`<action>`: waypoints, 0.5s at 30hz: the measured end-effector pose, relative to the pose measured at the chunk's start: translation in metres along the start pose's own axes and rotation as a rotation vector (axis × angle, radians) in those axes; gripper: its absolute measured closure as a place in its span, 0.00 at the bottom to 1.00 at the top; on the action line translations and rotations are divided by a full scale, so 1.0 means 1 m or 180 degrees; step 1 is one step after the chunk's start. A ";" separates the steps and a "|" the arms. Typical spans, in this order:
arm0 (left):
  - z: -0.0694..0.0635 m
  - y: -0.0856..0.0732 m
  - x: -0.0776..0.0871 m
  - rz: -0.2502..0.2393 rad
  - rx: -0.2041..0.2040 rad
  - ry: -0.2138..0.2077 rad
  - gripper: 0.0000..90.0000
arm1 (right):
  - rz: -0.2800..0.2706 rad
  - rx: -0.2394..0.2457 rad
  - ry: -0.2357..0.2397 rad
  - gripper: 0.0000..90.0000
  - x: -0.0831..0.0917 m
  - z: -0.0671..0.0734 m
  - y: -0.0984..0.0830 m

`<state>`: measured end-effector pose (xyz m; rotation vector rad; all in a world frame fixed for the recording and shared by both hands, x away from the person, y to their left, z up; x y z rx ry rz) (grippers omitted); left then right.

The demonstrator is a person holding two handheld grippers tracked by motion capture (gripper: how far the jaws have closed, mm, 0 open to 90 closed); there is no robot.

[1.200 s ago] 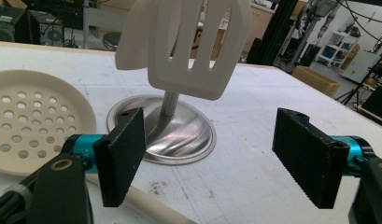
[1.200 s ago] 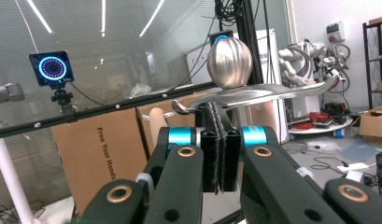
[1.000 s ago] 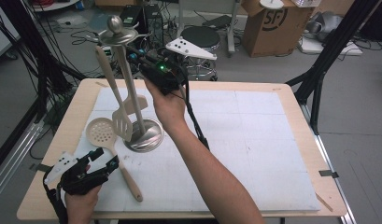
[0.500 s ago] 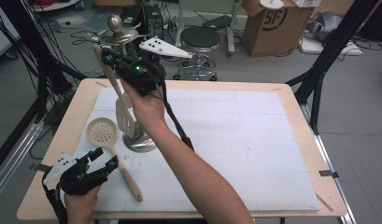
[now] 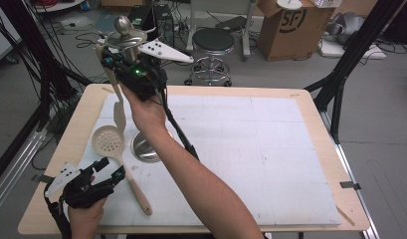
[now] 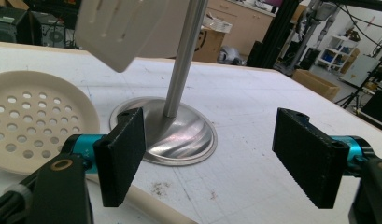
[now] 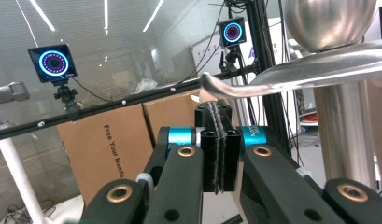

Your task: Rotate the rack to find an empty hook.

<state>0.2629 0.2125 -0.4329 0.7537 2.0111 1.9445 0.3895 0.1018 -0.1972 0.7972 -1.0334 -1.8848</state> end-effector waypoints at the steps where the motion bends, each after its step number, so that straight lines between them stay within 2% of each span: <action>1: 0.000 0.000 0.000 0.0000 -0.0003 0.0001 0.29 | -0.0005 -0.0012 -0.0005 1.00 -0.001 -0.001 0.000; 5: 0.000 0.001 -0.001 -0.0006 0.0004 0.0011 0.29 | -0.0027 -0.0044 -0.0009 1.00 -0.003 -0.004 0.000; 9: 0.000 0.000 0.000 0.0005 -0.0020 0.0009 0.29 | 0.0052 -0.0026 -0.0022 1.00 -0.003 -0.006 -0.002; 12: 0.001 0.001 0.000 -0.0008 -0.0003 0.0007 0.29 | 0.0157 -0.0020 -0.0040 1.00 0.001 -0.007 -0.003; 15: 0.000 0.001 0.000 -0.0005 -0.0010 0.0002 0.29 | 0.0127 -0.0016 0.0010 1.00 0.010 -0.005 -0.003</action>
Point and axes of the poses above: each handheld gripper's, and its own axes: x roughly backward along the jaws, y roughly out of its top, z roughly to its left, the point moved 7 cm from there along -x, roughly forward along the jaws, and after that the axes turned 12 degrees about -x, right-handed, at the moved point
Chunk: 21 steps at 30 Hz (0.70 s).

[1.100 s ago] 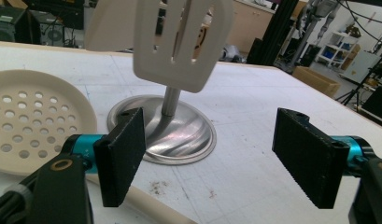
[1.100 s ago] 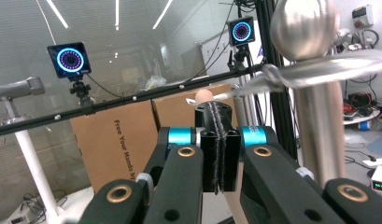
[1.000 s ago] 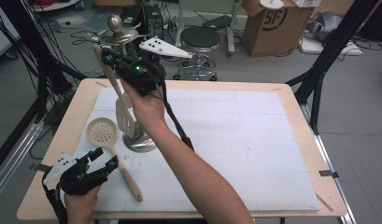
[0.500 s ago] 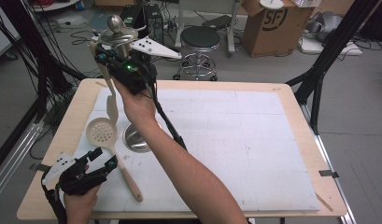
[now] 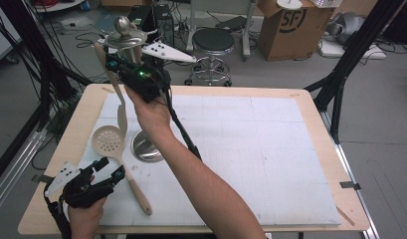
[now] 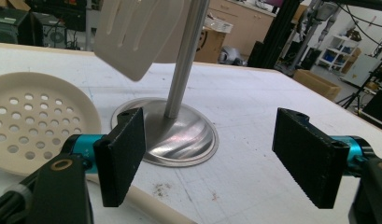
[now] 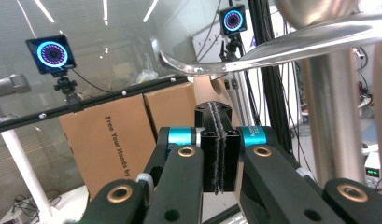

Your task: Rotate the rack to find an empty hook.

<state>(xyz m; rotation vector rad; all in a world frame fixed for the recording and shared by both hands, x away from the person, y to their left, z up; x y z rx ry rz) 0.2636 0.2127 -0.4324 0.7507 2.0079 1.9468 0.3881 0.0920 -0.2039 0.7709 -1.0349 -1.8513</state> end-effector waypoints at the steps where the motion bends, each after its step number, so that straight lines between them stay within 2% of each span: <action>1: 0.000 0.000 0.000 -0.0001 0.0005 0.0003 0.29 | -0.0002 0.0007 0.0004 1.00 0.003 0.000 0.000; 7: -0.001 0.000 0.000 0.0011 -0.0006 -0.0009 0.29 | -0.0141 0.0018 -0.0067 1.00 0.029 -0.013 0.012; 12: -0.002 0.000 -0.001 0.0016 -0.0013 -0.0006 0.29 | -0.0317 -0.0173 -0.0138 1.00 0.052 -0.034 0.027; 14: -0.002 -0.001 -0.001 0.0027 -0.0010 -0.0010 0.29 | -0.0452 -0.0257 -0.0117 1.00 0.059 -0.041 0.037; 17: -0.001 -0.001 -0.002 0.0037 -0.0024 -0.0010 0.29 | -0.0603 -0.0268 -0.0035 1.00 0.067 -0.040 0.048; 21: -0.001 -0.001 -0.002 0.0042 -0.0019 -0.0001 0.29 | -0.0537 -0.0203 -0.0015 1.00 0.067 -0.036 0.047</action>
Point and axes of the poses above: each handheld gripper's, and its own axes: x roughly backward along the jaws, y roughly out of its top, z roughly to its left, the point moved 7 cm from there along -x, roughly forward along the jaws, and after that the axes turned 12 degrees about -x, right-handed, at the moved point
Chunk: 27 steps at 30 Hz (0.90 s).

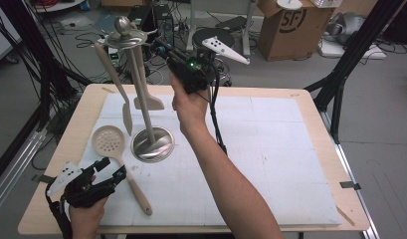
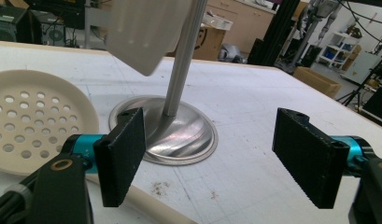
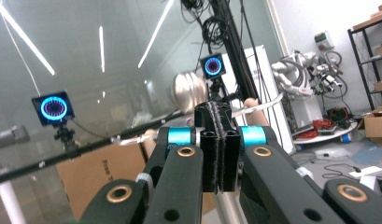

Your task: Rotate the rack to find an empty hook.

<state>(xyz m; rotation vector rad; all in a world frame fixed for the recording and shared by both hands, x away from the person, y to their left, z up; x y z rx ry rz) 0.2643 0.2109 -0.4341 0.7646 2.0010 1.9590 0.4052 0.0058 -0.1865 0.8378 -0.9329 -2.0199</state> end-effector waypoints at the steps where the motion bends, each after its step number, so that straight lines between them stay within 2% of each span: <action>1: 0.000 0.000 0.000 0.0000 0.0000 0.0000 0.29 | 0.0015 0.0024 -0.0009 1.00 0.000 0.001 -0.001; 10: 0.000 0.000 -0.001 -0.0003 -0.0004 -0.0011 0.29 | 0.0042 0.0082 -0.0032 1.00 0.000 0.004 -0.002; 13: 0.000 0.000 -0.001 0.0000 -0.0002 -0.0008 0.29 | 0.0079 0.0179 -0.0075 1.00 0.001 0.004 -0.004; 20: -0.001 0.000 -0.001 0.0000 0.0010 -0.0008 0.29 | 0.0072 0.0169 -0.0068 1.00 0.003 0.006 -0.004; 22: -0.001 0.000 -0.001 0.0004 0.0005 -0.0009 0.29 | 0.0109 0.0192 -0.0088 1.00 0.003 0.006 -0.005; 25: -0.001 0.000 -0.002 0.0000 0.0003 -0.0011 0.29 | 0.0150 0.0152 -0.0111 1.00 0.004 0.006 -0.008; 27: -0.001 0.000 -0.002 -0.0006 0.0006 -0.0018 0.29 | 0.0206 0.0102 -0.0075 1.00 0.004 0.009 -0.013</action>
Point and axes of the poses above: each handheld gripper's, and its own axes: x roughly backward along the jaws, y roughly out of its top, z roughly to its left, the point moved 7 cm from there along -x, roughly forward along the jaws, and after that the axes turned 12 degrees about -x, right-handed, at the moved point
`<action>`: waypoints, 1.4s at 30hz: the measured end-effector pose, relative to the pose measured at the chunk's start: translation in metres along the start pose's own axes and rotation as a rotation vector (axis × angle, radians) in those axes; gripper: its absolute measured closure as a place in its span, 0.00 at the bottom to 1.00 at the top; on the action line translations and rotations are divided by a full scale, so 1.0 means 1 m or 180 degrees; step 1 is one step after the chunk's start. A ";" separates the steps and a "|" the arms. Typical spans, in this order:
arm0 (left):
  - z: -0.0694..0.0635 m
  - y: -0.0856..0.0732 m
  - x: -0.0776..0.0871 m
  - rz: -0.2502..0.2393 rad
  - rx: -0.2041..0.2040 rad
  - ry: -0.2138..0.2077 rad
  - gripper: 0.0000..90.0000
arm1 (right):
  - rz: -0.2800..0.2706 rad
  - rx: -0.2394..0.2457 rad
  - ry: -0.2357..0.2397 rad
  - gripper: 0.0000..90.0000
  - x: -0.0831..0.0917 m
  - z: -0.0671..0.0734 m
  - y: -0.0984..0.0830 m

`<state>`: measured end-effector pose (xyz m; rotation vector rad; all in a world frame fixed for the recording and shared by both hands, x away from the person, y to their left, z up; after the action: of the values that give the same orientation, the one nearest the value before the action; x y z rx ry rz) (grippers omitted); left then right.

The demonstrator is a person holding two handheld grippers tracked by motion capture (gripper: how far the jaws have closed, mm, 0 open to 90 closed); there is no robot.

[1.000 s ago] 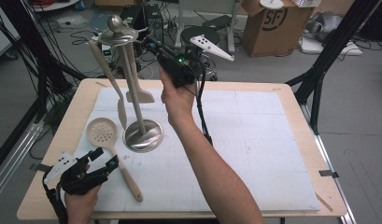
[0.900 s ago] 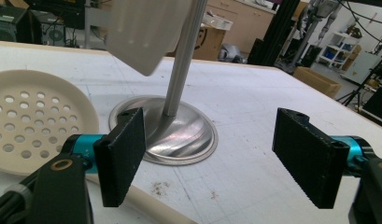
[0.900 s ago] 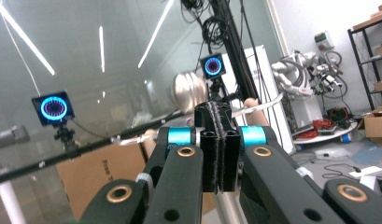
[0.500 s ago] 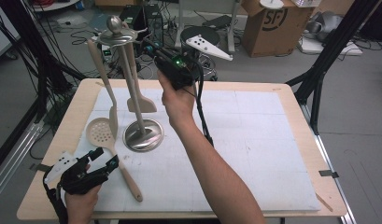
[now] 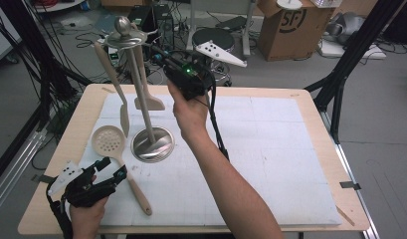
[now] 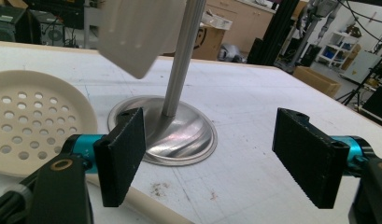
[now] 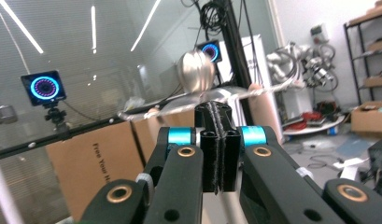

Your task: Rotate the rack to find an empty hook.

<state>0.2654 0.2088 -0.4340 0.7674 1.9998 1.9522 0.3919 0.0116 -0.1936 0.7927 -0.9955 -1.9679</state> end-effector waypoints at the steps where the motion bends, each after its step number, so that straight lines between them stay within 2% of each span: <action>1: 0.000 0.000 0.000 0.0006 -0.0006 -0.0002 0.29 | 0.0011 0.0014 0.0017 1.00 -0.002 0.003 -0.002; 4: -0.001 0.000 0.000 0.0004 -0.0006 -0.0003 0.29 | -0.0034 0.0011 0.0117 1.00 -0.008 0.011 -0.002; 8: 0.000 0.000 -0.001 0.0013 -0.0010 0.0002 0.29 | -0.0066 -0.0127 0.0286 1.00 -0.018 0.021 -0.001; 14: 0.000 0.000 0.000 -0.0010 0.0008 0.0003 0.29 | -0.0034 -0.0042 0.0366 1.00 -0.031 0.040 0.003; 16: 0.000 0.000 0.000 -0.0003 0.0003 -0.0004 0.29 | 0.0041 -0.0007 0.0336 1.00 -0.034 0.042 0.000; 18: -0.001 0.000 0.000 -0.0007 0.0003 -0.0004 0.29 | 0.0067 -0.0050 0.0309 1.00 -0.036 0.042 -0.004; 24: 0.000 0.000 0.000 -0.0004 0.0002 -0.0011 0.29 | 0.0052 -0.0009 0.0244 1.00 -0.041 0.042 -0.010; 34: 0.000 0.000 -0.001 -0.0006 0.0007 -0.0004 0.29 | -0.0054 0.0027 0.0207 1.00 -0.052 0.045 -0.016; 38: 0.000 0.000 0.000 -0.0005 0.0004 -0.0004 0.29 | -0.0121 0.0094 0.0149 1.00 -0.055 0.046 -0.019; 42: 0.000 0.000 -0.001 -0.0006 0.0007 -0.0004 0.29 | -0.0156 0.0082 0.0153 1.00 -0.058 0.047 -0.020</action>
<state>0.2661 0.2085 -0.4337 0.7669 2.0014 1.9483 0.3768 0.0857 -0.1771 0.8823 -0.9834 -1.9718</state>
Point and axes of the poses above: each handheld gripper's, and its own axes: x roughly backward along the jaws, y roughly out of its top, z roughly to its left, the point moved 7 cm from there along -x, roughly forward along the jaws, and after that the axes turned 12 degrees about -x, right-handed, at the moved point
